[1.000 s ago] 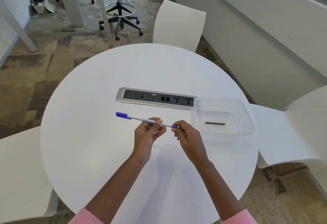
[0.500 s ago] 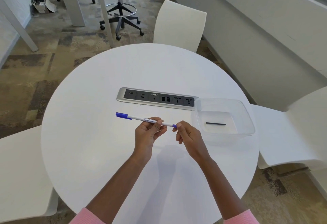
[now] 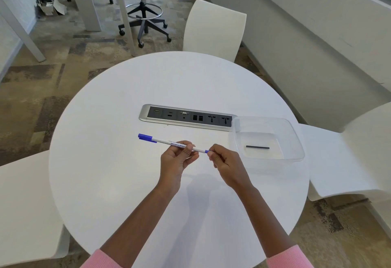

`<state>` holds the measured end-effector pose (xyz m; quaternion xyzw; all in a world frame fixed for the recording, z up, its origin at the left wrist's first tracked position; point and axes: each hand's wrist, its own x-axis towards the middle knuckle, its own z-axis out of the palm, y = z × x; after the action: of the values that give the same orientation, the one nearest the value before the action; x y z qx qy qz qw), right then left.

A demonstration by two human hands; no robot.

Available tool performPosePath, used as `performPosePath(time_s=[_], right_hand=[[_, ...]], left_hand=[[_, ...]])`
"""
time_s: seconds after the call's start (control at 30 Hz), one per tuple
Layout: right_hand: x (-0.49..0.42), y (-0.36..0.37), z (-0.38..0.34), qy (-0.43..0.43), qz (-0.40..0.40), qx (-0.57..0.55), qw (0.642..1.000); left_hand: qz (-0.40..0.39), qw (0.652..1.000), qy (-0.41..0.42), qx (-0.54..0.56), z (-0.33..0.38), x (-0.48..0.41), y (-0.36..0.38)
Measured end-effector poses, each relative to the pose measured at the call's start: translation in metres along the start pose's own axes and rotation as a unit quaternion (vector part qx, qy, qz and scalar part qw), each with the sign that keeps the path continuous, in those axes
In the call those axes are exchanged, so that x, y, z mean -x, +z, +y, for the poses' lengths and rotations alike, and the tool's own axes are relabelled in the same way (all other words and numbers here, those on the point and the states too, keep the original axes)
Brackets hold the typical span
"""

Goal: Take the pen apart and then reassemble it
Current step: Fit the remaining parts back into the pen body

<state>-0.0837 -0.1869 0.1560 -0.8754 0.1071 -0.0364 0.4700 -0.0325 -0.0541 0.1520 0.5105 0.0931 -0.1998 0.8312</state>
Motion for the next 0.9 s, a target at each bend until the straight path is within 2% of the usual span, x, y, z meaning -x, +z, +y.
performPosePath(time_s=[0.2,0.27,0.4,0.6,0.73,0.9], right_hand=[[-0.005,0.003,-0.001,0.091,-0.054,-0.170,0.980],[-0.004,0.005,-0.004,0.108,-0.053,-0.196,0.973],[0.004,0.009,-0.004,0.059,-0.006,-0.072,0.996],[0.007,0.007,-0.001,-0.014,0.035,0.043,0.998],[0.004,0.005,-0.001,-0.043,0.043,0.067,0.996],[0.001,0.007,0.001,-0.013,0.025,0.045,0.999]], left_hand=[[-0.005,1.000,0.002,-0.013,-0.002,0.000,-0.003],[0.000,1.000,0.002,-0.008,-0.002,-0.001,-0.003],[0.011,1.000,0.000,0.004,-0.001,-0.002,-0.003],[0.009,1.000,-0.002,-0.002,-0.001,-0.001,-0.002],[0.000,1.000,-0.008,0.003,-0.001,-0.001,-0.002],[-0.009,1.000,-0.005,-0.002,-0.001,-0.001,-0.002]])
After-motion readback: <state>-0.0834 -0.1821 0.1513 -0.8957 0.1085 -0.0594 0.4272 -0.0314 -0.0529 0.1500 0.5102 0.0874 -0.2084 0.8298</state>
